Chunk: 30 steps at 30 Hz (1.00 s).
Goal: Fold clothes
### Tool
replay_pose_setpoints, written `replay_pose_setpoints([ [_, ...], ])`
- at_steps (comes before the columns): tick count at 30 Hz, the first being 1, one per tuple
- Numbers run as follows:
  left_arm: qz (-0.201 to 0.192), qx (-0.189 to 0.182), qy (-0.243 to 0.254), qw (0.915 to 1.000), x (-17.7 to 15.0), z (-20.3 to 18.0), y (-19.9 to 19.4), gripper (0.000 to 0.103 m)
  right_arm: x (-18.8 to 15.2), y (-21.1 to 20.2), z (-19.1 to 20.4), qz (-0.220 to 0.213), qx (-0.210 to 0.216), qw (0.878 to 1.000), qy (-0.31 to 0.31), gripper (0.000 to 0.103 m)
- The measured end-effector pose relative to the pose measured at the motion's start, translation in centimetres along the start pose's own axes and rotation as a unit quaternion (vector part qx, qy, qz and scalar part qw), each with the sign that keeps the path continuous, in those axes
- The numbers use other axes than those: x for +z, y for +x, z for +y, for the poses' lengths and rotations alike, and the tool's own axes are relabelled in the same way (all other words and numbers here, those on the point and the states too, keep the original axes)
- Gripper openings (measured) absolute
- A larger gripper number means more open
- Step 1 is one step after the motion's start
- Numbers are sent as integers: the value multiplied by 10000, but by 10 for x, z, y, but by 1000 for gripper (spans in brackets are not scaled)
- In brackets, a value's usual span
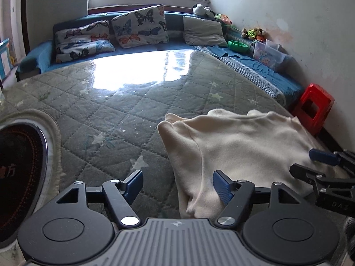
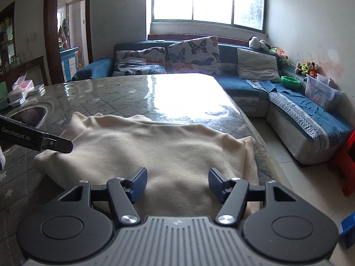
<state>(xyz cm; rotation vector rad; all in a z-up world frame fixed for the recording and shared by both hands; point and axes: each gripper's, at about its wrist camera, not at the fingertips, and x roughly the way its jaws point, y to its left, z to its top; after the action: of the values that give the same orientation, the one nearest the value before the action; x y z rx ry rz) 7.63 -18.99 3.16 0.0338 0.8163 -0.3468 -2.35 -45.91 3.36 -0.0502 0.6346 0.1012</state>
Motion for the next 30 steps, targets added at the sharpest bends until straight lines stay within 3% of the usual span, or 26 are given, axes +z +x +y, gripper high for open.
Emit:
replay_pose_setpoints([
  [2, -26, 69, 154, 9999, -5, -2, 0, 75, -4, -1, 2, 9, -11, 10000, -36, 70],
  [6, -110, 119, 319, 9994, -10, -4, -2, 77, -7, -3, 7, 18, -54, 9999, -139, 71],
  [19, -212, 96, 146, 9996, -10, 9, -14, 78, 16, 9, 55, -212, 603, 9969, -469, 72],
  [26, -215, 114, 151, 9996, -12, 11, -17, 80, 10, 17, 67, -91, 642, 9955, -688, 73],
  [30, -208, 117, 141, 9996, -14, 9, -20, 84, 7, 10, 62, -70, 612, 9965, -563, 80],
])
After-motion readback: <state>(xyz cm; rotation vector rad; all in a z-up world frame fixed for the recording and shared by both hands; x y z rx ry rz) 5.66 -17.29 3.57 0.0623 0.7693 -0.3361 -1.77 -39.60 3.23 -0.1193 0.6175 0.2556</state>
